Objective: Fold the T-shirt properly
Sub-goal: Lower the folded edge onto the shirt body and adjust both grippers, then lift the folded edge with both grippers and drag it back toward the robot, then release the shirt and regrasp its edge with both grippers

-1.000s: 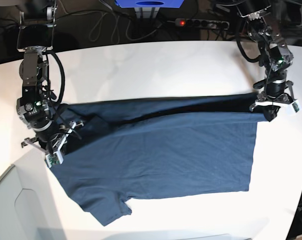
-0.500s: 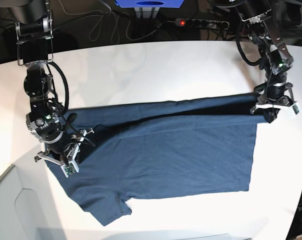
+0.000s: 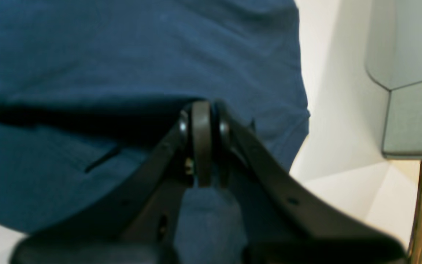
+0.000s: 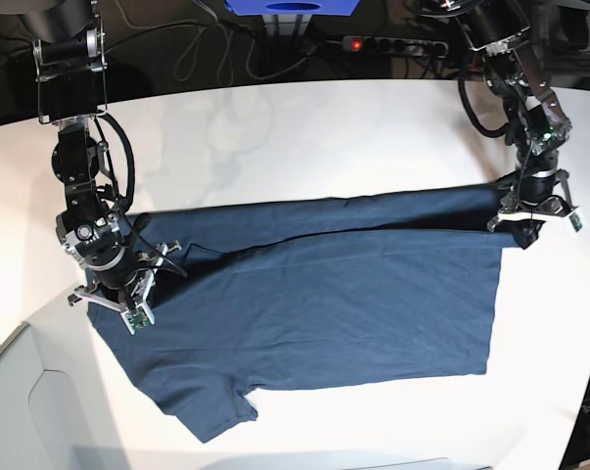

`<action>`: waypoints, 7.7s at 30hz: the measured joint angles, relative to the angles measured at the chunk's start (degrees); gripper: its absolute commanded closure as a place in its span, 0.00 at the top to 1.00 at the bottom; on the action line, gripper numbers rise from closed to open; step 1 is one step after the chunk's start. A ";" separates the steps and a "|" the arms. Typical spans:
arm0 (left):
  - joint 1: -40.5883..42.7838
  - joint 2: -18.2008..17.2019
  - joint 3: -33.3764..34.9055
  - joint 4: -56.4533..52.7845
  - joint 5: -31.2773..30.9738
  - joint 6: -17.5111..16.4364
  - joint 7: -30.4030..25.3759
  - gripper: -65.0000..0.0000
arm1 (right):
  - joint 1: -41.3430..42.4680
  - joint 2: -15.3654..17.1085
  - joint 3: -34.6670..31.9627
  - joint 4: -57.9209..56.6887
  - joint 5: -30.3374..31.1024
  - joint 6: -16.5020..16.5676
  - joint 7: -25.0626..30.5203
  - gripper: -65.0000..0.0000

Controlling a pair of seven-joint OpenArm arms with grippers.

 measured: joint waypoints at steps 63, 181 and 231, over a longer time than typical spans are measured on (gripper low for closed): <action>2.58 1.11 2.62 -12.17 -1.14 -0.68 -0.52 0.00 | -9.14 0.76 21.20 -9.66 0.72 10.62 1.25 0.62; 21.59 2.67 -8.61 15.76 -0.63 -0.24 15.93 0.50 | -10.60 -0.66 25.49 1.20 -0.68 28.04 -16.48 0.55; 18.75 2.86 -8.31 15.69 0.00 -0.26 15.96 0.50 | -7.80 -3.34 28.74 -0.39 0.07 28.04 -18.03 0.51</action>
